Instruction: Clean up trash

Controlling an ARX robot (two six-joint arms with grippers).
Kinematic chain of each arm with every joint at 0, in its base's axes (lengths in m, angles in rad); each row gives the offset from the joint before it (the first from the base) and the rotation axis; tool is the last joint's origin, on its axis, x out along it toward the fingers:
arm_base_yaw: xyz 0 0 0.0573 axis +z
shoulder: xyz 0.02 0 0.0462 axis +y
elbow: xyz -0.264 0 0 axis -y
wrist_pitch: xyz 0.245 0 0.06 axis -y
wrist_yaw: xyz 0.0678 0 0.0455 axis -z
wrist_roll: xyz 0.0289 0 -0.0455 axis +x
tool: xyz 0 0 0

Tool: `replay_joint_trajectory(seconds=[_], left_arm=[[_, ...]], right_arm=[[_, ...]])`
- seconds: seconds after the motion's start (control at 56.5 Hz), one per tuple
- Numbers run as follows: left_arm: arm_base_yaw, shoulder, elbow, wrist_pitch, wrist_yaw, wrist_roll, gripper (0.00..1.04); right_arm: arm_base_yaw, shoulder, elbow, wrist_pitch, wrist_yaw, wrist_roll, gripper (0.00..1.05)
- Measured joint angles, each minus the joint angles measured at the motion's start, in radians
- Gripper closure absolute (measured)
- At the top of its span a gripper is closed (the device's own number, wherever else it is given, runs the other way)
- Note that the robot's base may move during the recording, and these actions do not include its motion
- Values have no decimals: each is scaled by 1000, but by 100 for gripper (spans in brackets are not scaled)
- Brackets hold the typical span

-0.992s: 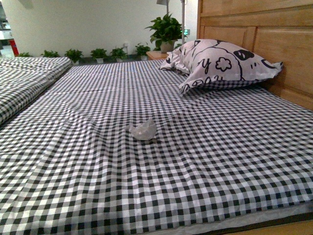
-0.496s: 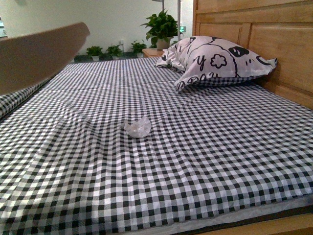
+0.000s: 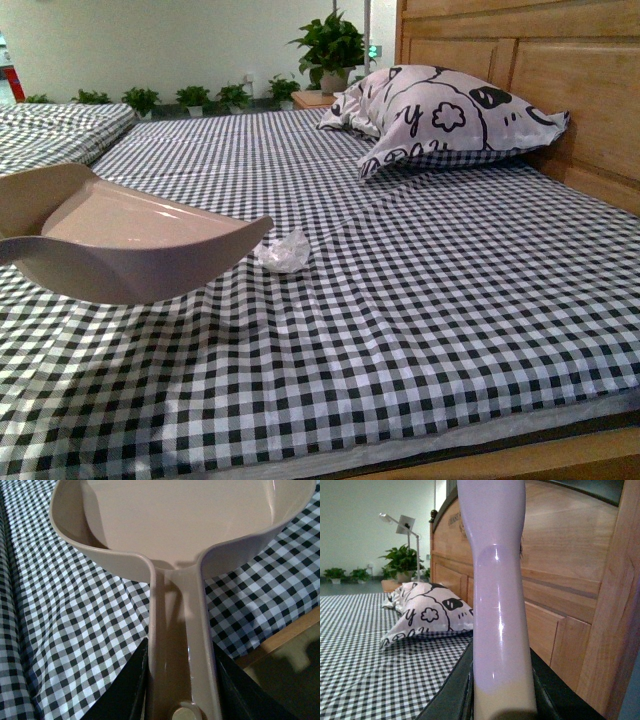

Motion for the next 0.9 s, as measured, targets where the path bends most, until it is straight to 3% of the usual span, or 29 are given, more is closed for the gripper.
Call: replay_joint_trajectory(seconds=[0.903], left_arm=[[-33, 303, -2, 211, 107, 22, 76]], right_arm=[[0, 0, 0, 0, 0, 0, 84]])
